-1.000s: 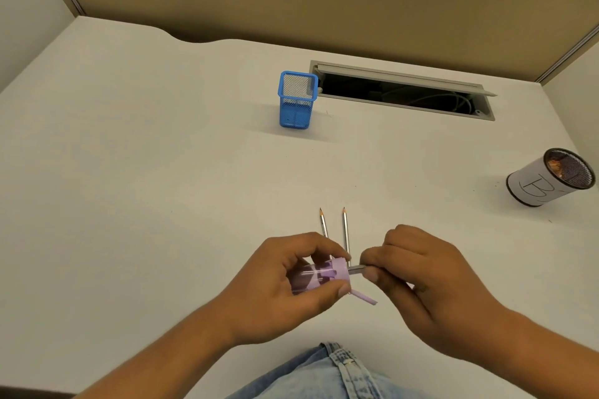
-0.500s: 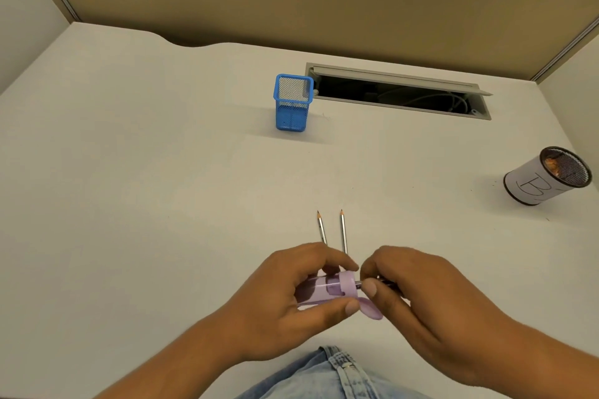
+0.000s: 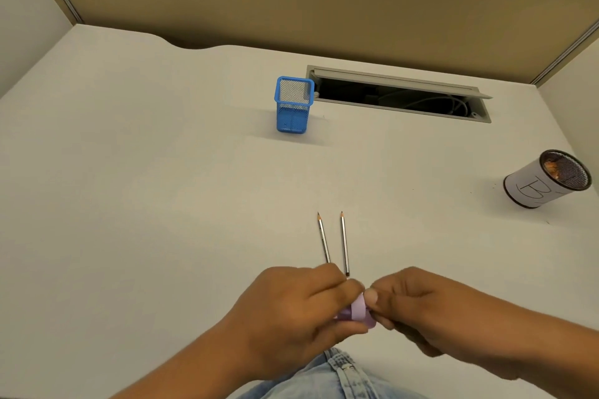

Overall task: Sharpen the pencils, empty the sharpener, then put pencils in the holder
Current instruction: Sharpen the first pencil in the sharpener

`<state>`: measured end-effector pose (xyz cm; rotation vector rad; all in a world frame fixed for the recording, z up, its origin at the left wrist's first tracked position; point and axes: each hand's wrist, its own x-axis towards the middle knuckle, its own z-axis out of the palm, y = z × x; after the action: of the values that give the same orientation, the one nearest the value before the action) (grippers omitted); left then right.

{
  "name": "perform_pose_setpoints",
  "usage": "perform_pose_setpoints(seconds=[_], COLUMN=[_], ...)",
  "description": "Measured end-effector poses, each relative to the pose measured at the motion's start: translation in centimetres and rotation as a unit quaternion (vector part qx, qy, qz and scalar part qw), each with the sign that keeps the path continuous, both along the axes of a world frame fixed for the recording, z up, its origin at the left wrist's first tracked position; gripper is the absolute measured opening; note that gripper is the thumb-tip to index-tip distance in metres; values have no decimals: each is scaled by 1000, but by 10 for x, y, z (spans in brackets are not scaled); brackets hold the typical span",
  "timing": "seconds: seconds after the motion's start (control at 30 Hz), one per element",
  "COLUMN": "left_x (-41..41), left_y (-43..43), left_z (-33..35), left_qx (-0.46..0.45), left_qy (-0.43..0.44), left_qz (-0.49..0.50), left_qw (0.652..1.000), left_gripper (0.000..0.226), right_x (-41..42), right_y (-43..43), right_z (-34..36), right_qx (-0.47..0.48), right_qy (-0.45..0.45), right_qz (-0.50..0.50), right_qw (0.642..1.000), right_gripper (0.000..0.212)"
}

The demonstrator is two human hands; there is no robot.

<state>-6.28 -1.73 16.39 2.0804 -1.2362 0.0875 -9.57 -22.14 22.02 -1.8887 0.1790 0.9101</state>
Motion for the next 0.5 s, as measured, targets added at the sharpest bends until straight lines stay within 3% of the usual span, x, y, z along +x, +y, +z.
perform_pose_setpoints(seconds=[0.13, 0.17, 0.27, 0.33, 0.4, 0.43, 0.5], left_x=[2, 3, 6, 7, 6, 6, 7], left_y=[2, 2, -1, -3, -3, -3, -3], left_z=[3, 4, 8, 12, 13, 13, 11], left_qx=[-47, -56, -87, -94, -87, -81, -54], left_qy=[171, 203, 275, 290, 263, 235, 136], left_qz=[20, 29, 24, 9, 4, 4, 7], left_qw=[984, 977, 957, 952, 961, 969, 989], left_gripper=[25, 25, 21, 19, 20, 21, 24], right_x=[-5, -5, -1, 0, -1, -2, -3], right_y=[-1, -3, -8, -10, -11, -9, -3], right_z=[6, 8, 6, 1, 0, 2, 3], right_qx=[-116, -151, -280, -309, -295, -271, -176], right_qy=[-235, -283, -433, -469, -470, -445, -331], right_qz=[122, 154, 256, 285, 289, 270, 148], right_qw=[957, 935, 818, 777, 780, 810, 915], right_gripper=[24, 21, 18, 14, 13, 17, 30])
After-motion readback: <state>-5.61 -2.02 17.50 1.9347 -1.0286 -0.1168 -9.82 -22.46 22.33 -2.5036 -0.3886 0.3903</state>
